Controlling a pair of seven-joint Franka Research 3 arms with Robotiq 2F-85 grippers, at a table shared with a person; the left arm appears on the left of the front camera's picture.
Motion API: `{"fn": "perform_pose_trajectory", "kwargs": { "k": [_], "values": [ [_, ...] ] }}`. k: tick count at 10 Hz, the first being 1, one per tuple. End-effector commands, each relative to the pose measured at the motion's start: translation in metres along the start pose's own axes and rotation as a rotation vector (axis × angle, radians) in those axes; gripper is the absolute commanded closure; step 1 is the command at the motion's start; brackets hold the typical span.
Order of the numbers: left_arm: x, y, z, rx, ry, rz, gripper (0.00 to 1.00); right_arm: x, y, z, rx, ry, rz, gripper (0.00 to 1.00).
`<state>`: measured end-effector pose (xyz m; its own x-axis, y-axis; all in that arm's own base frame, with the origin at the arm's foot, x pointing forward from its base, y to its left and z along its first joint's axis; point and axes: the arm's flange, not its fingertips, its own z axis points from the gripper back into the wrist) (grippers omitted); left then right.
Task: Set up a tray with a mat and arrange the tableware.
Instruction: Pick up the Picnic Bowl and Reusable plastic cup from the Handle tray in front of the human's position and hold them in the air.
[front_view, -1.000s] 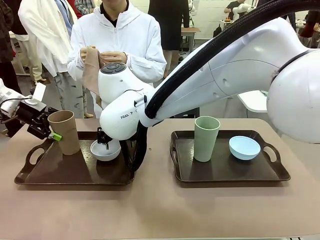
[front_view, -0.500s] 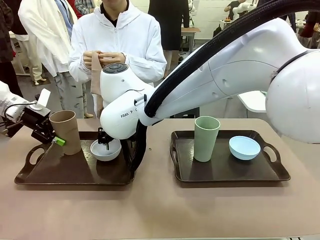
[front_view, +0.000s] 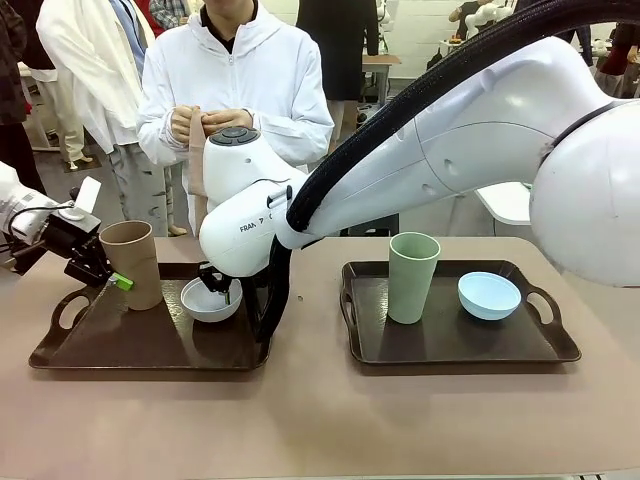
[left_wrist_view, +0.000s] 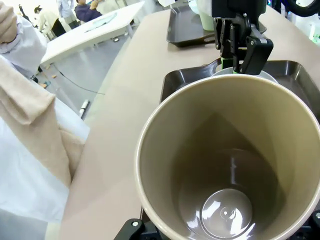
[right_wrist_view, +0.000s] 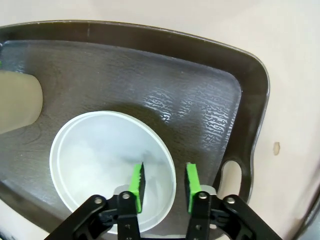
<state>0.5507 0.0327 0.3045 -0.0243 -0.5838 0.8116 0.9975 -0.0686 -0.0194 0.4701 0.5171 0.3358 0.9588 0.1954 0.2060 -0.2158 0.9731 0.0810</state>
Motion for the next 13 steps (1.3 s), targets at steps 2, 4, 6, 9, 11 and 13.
{"fn": "perform_pose_trajectory", "kwargs": {
  "k": [2, 4, 6, 9, 11, 13],
  "values": [
    [0.001, 0.003, 0.001, 0.003, 0.001, -0.018, 0.70, 0.002, -0.001, -0.001, 0.016, 0.007, 0.008, 1.00],
    [0.000, 0.003, 0.002, 0.000, 0.006, -0.011, 0.70, 0.003, -0.003, -0.001, 0.014, 0.011, 0.000, 1.00],
    [0.000, 0.002, 0.003, -0.005, 0.018, 0.013, 1.00, 0.003, -0.005, 0.000, 0.012, 0.011, -0.001, 1.00],
    [0.025, -0.026, 0.038, -0.046, 0.006, 0.071, 1.00, -0.007, -0.003, 0.060, 0.086, 0.048, -0.039, 1.00],
    [0.070, -0.055, 0.085, -0.014, -0.020, 0.110, 1.00, -0.015, -0.002, 0.138, 0.138, -0.017, -0.037, 1.00],
    [0.112, -0.086, 0.121, 0.060, -0.001, 0.094, 1.00, -0.027, 0.003, 0.211, 0.114, -0.098, -0.040, 1.00]
  ]
}}
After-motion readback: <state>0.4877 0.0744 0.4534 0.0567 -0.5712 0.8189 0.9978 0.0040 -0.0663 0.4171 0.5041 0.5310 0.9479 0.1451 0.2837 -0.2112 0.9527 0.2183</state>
